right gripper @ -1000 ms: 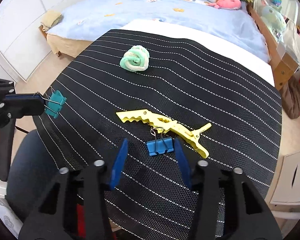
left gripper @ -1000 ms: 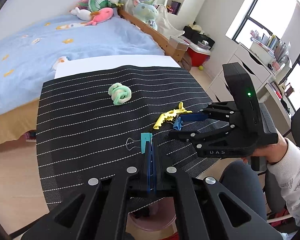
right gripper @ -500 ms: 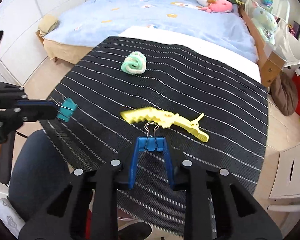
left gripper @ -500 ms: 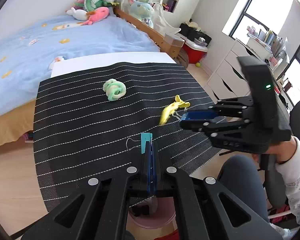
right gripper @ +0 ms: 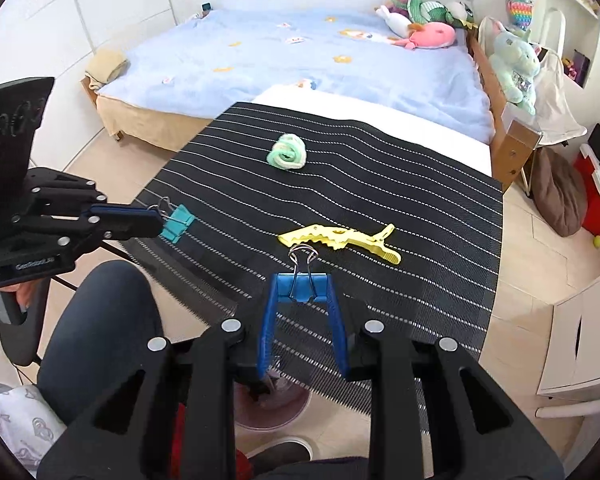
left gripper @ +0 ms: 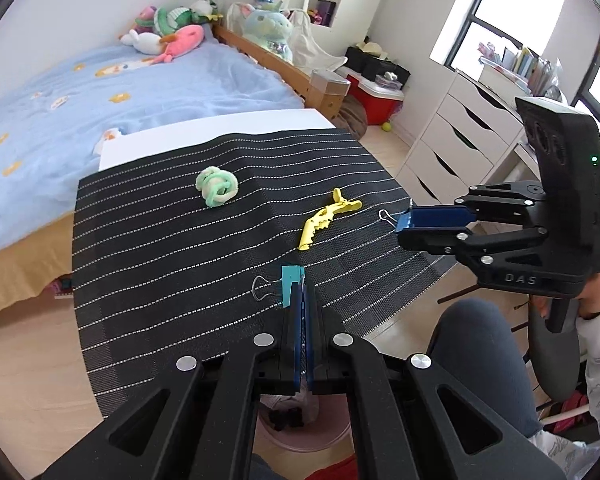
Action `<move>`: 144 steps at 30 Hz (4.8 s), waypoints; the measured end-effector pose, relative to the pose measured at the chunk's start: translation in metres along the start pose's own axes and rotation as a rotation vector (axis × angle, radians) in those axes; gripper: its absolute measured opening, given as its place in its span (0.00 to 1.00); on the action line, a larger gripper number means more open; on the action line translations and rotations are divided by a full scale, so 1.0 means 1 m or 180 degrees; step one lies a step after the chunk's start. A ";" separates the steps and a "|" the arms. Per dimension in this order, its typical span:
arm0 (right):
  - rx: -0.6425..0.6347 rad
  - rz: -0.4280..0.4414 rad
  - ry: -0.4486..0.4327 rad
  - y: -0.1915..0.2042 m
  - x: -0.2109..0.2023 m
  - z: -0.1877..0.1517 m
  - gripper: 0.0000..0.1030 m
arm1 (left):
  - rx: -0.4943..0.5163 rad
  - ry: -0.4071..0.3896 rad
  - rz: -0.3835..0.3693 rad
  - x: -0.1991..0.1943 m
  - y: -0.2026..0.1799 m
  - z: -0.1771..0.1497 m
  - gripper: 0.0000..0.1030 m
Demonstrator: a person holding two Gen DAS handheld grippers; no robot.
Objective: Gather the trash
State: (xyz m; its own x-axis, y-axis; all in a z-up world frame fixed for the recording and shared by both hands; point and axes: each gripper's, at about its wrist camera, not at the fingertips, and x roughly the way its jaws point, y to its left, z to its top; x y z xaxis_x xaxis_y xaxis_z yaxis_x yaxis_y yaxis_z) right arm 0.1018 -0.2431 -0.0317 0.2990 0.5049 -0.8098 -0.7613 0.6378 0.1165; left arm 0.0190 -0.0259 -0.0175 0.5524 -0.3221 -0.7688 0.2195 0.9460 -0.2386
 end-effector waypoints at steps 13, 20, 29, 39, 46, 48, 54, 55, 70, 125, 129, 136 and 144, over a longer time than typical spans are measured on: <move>-0.0056 0.0143 -0.0231 0.025 -0.051 -0.023 0.23 | 0.0214 -0.0058 -0.0045 -0.024 -0.025 -0.015 0.00; -0.0099 0.0205 -0.0259 0.041 -0.064 -0.038 0.23 | 0.0287 -0.0115 -0.0032 -0.037 -0.036 -0.027 0.00; -0.0123 0.0298 -0.0212 0.054 -0.069 -0.051 0.23 | 0.0312 -0.0128 -0.0112 -0.048 -0.046 -0.042 0.00; -0.0169 0.0455 -0.0131 0.066 -0.061 -0.057 0.23 | 0.0303 -0.0143 -0.0109 -0.056 -0.047 -0.047 0.00; -0.0136 0.0438 -0.0120 0.064 -0.057 -0.059 0.50 | 0.0305 -0.0146 -0.0112 -0.056 -0.046 -0.047 0.00; -0.0082 0.0472 -0.0152 0.061 -0.057 -0.060 0.74 | 0.0316 -0.0139 -0.0116 -0.056 -0.047 -0.048 0.00; 0.0034 0.0451 -0.0193 0.053 -0.060 -0.061 0.92 | 0.0339 -0.0120 -0.0127 -0.056 -0.049 -0.048 0.00; 0.0052 0.0443 -0.0200 0.052 -0.060 -0.062 0.92 | 0.0349 -0.0115 -0.0123 -0.056 -0.050 -0.048 0.00; 0.0196 0.0369 -0.0235 0.044 -0.070 -0.065 0.97 | 0.0455 -0.0075 -0.0170 -0.054 -0.059 -0.049 0.00; 0.0134 0.0089 -0.0363 0.017 -0.066 -0.051 0.97 | 0.0409 -0.0332 0.0081 -0.048 -0.052 -0.041 0.93; -0.0025 0.0067 -0.0327 0.015 -0.060 -0.037 0.97 | 0.0378 -0.0369 0.0094 -0.050 -0.046 -0.035 0.93; -0.0346 0.0205 -0.0159 0.006 -0.040 -0.006 0.97 | 0.0320 -0.0415 0.0110 -0.052 -0.037 -0.027 0.93; -0.0683 0.0269 0.0101 -0.002 -0.008 0.027 0.97 | 0.0222 -0.0438 0.0159 -0.052 -0.023 -0.019 0.93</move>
State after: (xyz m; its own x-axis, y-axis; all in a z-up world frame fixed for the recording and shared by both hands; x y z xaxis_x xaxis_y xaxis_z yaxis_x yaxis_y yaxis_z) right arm 0.1161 -0.2326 -0.0105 0.2133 0.5304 -0.8205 -0.8888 0.4540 0.0624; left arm -0.0302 -0.0303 0.0168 0.6680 -0.2812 -0.6890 0.2415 0.9577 -0.1567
